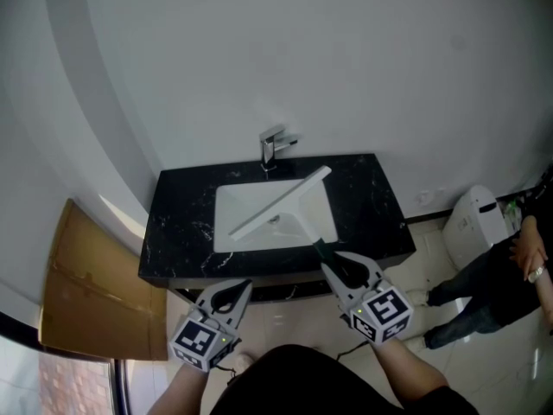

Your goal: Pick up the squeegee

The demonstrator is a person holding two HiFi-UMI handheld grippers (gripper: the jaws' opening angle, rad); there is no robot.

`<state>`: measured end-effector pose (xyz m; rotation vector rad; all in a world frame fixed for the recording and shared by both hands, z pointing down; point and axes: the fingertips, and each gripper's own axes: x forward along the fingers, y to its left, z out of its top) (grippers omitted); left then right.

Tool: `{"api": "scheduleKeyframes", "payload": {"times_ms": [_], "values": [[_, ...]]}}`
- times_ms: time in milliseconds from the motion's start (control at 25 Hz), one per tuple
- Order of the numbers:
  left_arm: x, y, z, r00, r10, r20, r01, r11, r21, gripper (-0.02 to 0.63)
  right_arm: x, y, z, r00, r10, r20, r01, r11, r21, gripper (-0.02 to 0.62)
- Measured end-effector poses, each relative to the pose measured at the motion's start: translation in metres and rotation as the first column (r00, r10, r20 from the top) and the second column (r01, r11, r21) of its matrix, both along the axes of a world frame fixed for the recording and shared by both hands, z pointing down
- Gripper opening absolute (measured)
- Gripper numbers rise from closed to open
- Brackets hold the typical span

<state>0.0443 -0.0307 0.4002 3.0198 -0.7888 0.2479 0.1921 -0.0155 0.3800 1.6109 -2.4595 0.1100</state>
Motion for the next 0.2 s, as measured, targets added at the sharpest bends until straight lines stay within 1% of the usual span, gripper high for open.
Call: {"api": "scheduleKeyframes", "payload": {"times_ms": [200], "values": [[0.0005,0.0002,0.0021,1.0,0.012,0.006,-0.012,1.0,0.009,-0.009,-0.001,-0.0008,-0.0004,1.0,-0.015,-0.001,0.015,1.0,0.009,0.097]]}}
